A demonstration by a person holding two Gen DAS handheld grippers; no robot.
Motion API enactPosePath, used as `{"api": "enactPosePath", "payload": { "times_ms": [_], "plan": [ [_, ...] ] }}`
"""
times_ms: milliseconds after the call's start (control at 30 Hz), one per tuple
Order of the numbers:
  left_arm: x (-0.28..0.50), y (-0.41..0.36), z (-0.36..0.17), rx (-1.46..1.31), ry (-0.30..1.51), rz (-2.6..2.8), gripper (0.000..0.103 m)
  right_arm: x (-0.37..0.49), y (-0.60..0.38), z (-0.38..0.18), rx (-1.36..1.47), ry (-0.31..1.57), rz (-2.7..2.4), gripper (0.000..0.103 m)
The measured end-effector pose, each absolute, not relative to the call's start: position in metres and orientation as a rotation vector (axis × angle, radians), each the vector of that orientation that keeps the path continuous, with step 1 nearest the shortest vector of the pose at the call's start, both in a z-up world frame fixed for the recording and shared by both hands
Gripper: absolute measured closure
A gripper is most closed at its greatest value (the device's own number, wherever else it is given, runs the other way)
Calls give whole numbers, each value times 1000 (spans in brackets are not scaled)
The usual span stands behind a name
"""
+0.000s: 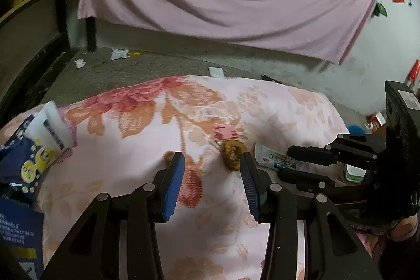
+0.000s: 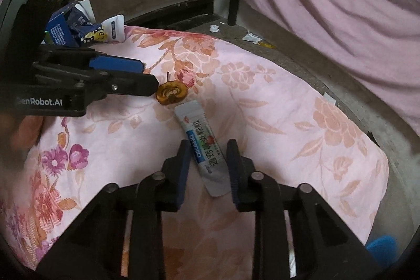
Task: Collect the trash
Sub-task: 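Grasp the round brown snack with the left tool while the right tool grasps the toothpaste tube, then carry the snack and toothpaste tube over the blue bucket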
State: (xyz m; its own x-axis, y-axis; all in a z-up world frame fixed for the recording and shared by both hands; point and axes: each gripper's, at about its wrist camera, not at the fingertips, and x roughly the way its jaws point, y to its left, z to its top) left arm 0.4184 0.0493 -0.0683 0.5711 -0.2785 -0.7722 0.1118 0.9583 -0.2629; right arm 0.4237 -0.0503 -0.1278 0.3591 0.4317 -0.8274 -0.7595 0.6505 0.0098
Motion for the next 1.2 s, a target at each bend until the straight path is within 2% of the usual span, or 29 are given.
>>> {"api": "enactPosePath", "payload": {
  "times_ms": [367, 433, 500, 567, 933, 1200],
  "plan": [
    [430, 18, -78, -76, 962, -256, 67, 416, -77, -122, -340, 928, 631, 53],
    [431, 9, -81, -32, 967, -243, 70, 416, -80, -122, -329, 930, 610, 54],
    [432, 0, -84, 22, 969, -223, 79, 416, -82, -121, -317, 932, 589, 54],
    [431, -7, -87, 57, 968, -219, 83, 414, -80, -122, -305, 935, 571, 55],
    [410, -8, -87, 51, 904, -287, 83, 395, -85, -114, -231, 909, 421, 57],
    [399, -19, -78, 53, 865, -304, 83, 397, -120, -115, -85, 965, 393, 58]
  ]
}}
